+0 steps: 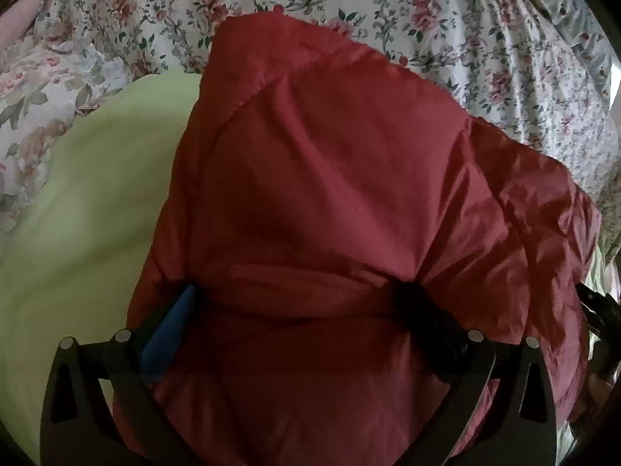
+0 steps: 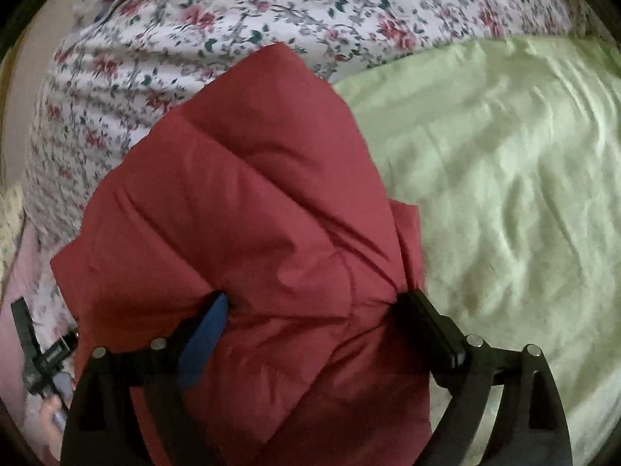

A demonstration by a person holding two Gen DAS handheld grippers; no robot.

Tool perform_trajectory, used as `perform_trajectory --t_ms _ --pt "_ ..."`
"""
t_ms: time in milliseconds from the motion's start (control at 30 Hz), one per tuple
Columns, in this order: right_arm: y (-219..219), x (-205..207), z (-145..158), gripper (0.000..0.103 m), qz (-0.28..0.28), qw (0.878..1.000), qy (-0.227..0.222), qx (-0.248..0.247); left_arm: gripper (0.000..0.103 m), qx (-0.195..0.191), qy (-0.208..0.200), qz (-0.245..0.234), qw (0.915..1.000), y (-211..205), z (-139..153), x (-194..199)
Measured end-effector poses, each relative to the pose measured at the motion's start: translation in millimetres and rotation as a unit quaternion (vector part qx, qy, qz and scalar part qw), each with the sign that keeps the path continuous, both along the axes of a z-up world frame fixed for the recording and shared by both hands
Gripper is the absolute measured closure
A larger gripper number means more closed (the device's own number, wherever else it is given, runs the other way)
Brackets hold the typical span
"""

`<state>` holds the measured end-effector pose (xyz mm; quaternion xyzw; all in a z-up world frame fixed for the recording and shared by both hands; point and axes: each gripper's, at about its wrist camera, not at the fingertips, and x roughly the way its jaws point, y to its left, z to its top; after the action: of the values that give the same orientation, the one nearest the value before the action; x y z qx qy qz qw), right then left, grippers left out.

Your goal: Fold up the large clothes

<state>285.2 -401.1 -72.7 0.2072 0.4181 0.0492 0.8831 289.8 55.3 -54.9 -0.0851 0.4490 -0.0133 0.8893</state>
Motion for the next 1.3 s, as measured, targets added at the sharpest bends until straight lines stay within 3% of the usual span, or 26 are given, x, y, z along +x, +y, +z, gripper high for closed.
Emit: perform_trajectory --t_ms 200,467,833,1133,1300 --pt "2 -3 5 0.012 0.000 1.000 0.000 -0.003 0.000 -0.027 -0.012 -0.001 0.9996 6 14 -22" --pt "4 -11 13 0.012 -0.002 1.000 -0.006 -0.013 0.000 -0.092 -0.033 0.011 0.9952 30 29 -51" --pt "2 -27 26 0.010 0.002 1.000 -0.001 -0.022 0.000 -0.116 -0.025 0.039 0.9921 60 15 -55" --pt "6 -31 25 0.010 0.022 0.999 0.010 -0.032 0.000 -0.111 -0.012 0.033 0.9932 61 4 -48" --pt "-2 -35 27 0.010 0.018 1.000 0.010 -0.019 0.000 -0.128 -0.005 0.037 0.9911 64 1 -41"
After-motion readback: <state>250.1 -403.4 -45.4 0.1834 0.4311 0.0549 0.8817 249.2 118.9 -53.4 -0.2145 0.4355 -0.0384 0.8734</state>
